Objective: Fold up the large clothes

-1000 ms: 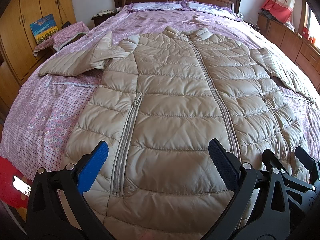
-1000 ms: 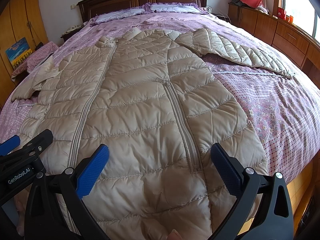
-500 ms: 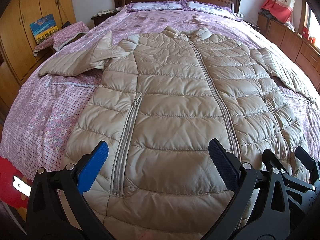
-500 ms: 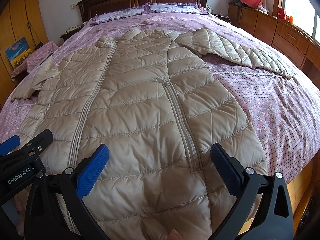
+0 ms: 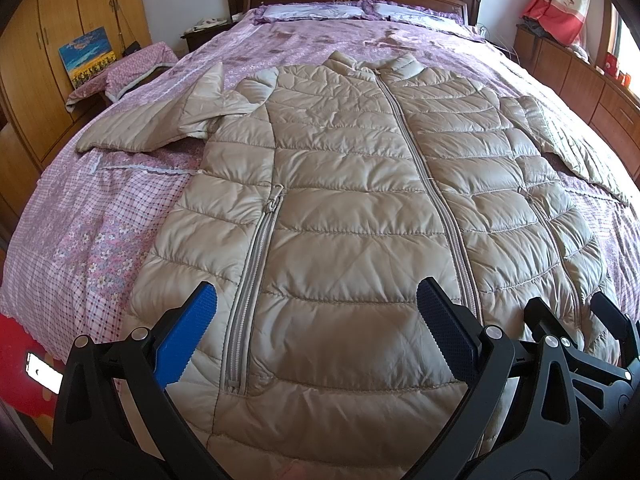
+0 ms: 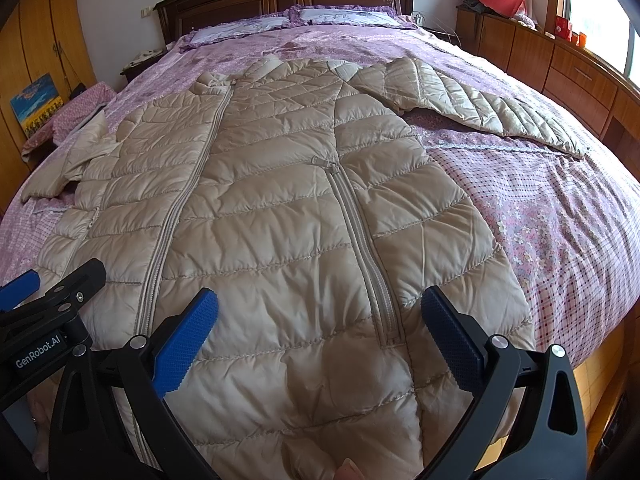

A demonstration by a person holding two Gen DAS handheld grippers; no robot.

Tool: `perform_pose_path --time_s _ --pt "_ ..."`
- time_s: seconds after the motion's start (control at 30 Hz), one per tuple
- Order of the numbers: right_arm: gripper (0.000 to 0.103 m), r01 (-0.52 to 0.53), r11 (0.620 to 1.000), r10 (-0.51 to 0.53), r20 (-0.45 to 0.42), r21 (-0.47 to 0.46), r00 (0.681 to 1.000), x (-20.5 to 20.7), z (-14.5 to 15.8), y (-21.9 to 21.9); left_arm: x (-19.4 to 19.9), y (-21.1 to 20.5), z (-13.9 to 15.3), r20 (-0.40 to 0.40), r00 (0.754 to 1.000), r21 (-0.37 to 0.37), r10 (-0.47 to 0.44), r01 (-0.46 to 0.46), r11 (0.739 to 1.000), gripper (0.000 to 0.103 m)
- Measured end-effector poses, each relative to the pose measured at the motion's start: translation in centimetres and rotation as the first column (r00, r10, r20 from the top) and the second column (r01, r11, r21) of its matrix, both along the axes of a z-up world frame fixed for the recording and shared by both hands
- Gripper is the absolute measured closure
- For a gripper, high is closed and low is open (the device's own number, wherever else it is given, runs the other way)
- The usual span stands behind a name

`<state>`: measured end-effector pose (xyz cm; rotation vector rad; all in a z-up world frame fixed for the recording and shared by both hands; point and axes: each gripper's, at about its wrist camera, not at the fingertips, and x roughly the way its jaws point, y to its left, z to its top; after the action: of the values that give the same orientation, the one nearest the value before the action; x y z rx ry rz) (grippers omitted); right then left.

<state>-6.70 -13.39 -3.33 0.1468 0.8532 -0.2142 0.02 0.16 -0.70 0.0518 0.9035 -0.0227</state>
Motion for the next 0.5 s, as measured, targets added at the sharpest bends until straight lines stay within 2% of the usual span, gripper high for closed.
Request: perform_pose_path --time_s 0.23,0.5 --pt "0.005 0.005 1.000 -0.005 0.011 0.001 1.000 0.1 0.4 -0.3 -0.1 0.0 0.1 0.008 1.000 -0.002 -0.014 0.014 1.000 0.004" --pt "0.005 0.013 1.000 -0.013 0.044 0.013 0.999 0.6 2.6 -2.5 0.9 -1.0 2.1 0.040 0.998 0.008 -0.047 0.047 0.999 0.004"
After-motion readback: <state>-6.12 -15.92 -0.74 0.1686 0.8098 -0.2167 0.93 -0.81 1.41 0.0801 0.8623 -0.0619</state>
